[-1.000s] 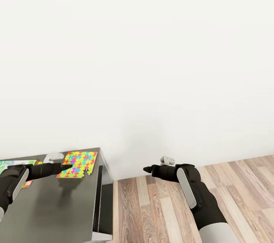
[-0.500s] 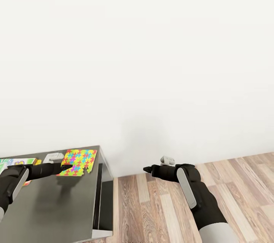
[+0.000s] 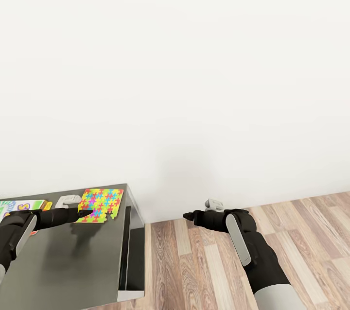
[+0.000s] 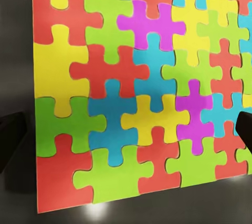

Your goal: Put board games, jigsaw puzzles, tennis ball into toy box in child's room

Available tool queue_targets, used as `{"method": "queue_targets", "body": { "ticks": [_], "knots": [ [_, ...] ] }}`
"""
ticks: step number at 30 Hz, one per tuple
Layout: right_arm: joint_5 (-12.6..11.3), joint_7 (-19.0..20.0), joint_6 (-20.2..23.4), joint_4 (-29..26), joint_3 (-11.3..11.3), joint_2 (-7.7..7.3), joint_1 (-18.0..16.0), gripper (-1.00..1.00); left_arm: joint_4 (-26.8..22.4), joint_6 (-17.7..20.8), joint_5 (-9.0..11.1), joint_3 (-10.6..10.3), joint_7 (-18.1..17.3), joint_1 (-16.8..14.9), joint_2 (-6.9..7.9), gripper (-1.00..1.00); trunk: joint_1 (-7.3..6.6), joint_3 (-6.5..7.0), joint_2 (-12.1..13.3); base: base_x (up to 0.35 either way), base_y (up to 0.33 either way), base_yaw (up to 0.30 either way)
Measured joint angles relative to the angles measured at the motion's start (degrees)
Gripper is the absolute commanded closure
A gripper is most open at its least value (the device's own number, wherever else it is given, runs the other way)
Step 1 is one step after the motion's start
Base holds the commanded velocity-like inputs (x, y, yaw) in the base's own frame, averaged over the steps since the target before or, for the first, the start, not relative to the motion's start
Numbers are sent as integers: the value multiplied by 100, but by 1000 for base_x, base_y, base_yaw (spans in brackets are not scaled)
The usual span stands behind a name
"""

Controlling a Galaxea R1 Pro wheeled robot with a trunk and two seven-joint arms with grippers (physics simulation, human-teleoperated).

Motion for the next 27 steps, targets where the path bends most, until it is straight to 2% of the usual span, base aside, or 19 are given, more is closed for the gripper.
{"method": "queue_targets", "body": {
  "ticks": [12, 20, 27],
  "knots": [
    [3, 0, -8, 0, 0, 0, 0, -100, -2, -3, 0, 0, -4, 0, 0, -100, 0, -6, 0, 0, -4, 0],
    [6, -1, -13, -1, 6, 1, 0, -100, 1, -20, 0, -1, -4, 0, -8, -100, 0, -6, 0, 0, -193, 0],
    [0, 0, -12, 3, 1, 0, 1, -100, 1, -24, 0, 0, -4, 0, -9, -100, 0, -6, 0, 0, -60, 0]
  ]
}}
